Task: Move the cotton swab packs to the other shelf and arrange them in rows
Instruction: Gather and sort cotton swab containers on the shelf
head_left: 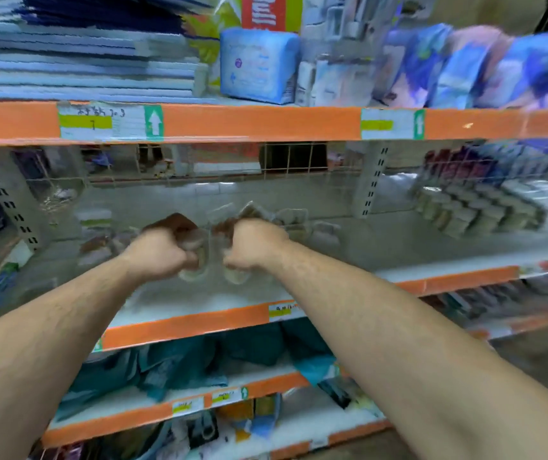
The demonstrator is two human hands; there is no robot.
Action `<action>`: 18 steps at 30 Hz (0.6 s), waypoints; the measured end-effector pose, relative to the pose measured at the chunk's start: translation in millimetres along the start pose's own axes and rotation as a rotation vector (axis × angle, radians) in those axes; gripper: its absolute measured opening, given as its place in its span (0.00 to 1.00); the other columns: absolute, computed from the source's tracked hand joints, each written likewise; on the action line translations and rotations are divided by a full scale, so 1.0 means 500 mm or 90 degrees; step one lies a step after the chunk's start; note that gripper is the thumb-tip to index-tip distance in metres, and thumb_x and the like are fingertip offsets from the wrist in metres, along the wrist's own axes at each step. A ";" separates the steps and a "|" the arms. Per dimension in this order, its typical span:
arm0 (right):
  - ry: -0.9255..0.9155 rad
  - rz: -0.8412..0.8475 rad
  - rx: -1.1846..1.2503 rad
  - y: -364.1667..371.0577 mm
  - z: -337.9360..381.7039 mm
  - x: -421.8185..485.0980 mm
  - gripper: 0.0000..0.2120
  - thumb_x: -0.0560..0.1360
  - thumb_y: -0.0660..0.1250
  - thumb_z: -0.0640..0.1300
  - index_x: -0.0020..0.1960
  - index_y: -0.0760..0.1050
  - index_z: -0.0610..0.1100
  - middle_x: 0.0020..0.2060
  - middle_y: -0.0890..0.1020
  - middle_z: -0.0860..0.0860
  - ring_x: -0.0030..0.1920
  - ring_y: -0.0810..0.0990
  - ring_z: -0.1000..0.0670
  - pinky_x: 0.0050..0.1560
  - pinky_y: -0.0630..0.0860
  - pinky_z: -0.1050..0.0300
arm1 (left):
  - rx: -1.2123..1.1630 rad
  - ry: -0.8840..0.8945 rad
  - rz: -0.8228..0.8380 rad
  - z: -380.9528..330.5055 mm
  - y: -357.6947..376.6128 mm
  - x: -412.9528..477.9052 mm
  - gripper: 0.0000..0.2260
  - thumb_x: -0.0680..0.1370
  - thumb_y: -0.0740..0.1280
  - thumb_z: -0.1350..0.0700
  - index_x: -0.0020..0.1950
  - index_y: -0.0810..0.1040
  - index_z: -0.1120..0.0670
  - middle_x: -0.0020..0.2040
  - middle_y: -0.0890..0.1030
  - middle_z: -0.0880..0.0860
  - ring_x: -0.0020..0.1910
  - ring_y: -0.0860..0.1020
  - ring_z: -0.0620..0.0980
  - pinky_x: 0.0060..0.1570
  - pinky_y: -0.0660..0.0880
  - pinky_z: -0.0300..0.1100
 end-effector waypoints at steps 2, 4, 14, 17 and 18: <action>0.040 -0.017 0.010 -0.008 -0.034 -0.060 0.08 0.69 0.68 0.49 0.41 0.75 0.44 0.35 0.77 0.50 0.37 0.77 0.46 0.34 0.72 0.59 | 0.004 0.035 0.022 -0.040 0.030 -0.015 0.25 0.67 0.75 0.58 0.63 0.75 0.49 0.52 0.79 0.50 0.43 0.78 0.51 0.37 0.71 0.40; 0.072 -0.013 0.018 -0.011 -0.074 -0.111 0.07 0.69 0.68 0.48 0.43 0.76 0.45 0.37 0.78 0.50 0.38 0.78 0.46 0.31 0.70 0.60 | -0.015 0.060 0.044 -0.082 0.065 -0.030 0.26 0.67 0.76 0.58 0.64 0.75 0.50 0.53 0.79 0.51 0.46 0.77 0.52 0.42 0.70 0.41; 0.259 -0.078 0.005 -0.076 -0.365 -0.362 0.08 0.67 0.68 0.47 0.46 0.78 0.47 0.39 0.78 0.50 0.40 0.77 0.44 0.32 0.70 0.59 | -0.067 0.197 0.163 -0.386 0.269 -0.082 0.20 0.66 0.75 0.59 0.54 0.77 0.47 0.46 0.81 0.50 0.39 0.77 0.49 0.35 0.70 0.39; 0.311 -0.086 0.007 -0.100 -0.485 -0.441 0.09 0.67 0.69 0.49 0.45 0.77 0.47 0.39 0.79 0.50 0.40 0.78 0.45 0.31 0.70 0.58 | -0.066 0.263 0.195 -0.523 0.346 -0.097 0.22 0.61 0.75 0.53 0.54 0.78 0.45 0.47 0.81 0.48 0.43 0.78 0.49 0.38 0.70 0.40; 0.327 -0.090 0.003 -0.108 -0.527 -0.469 0.09 0.67 0.69 0.50 0.44 0.76 0.47 0.39 0.79 0.50 0.40 0.78 0.44 0.30 0.69 0.58 | -0.062 0.284 0.202 -0.571 0.372 -0.102 0.22 0.61 0.75 0.52 0.54 0.77 0.45 0.48 0.81 0.48 0.45 0.78 0.50 0.40 0.70 0.41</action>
Point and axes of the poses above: each hand's wrist, its own x-axis towards the middle knuckle, its own y-axis out of the palm, z = x × y, the point moved 3 cm from there along x, towards the middle knuckle
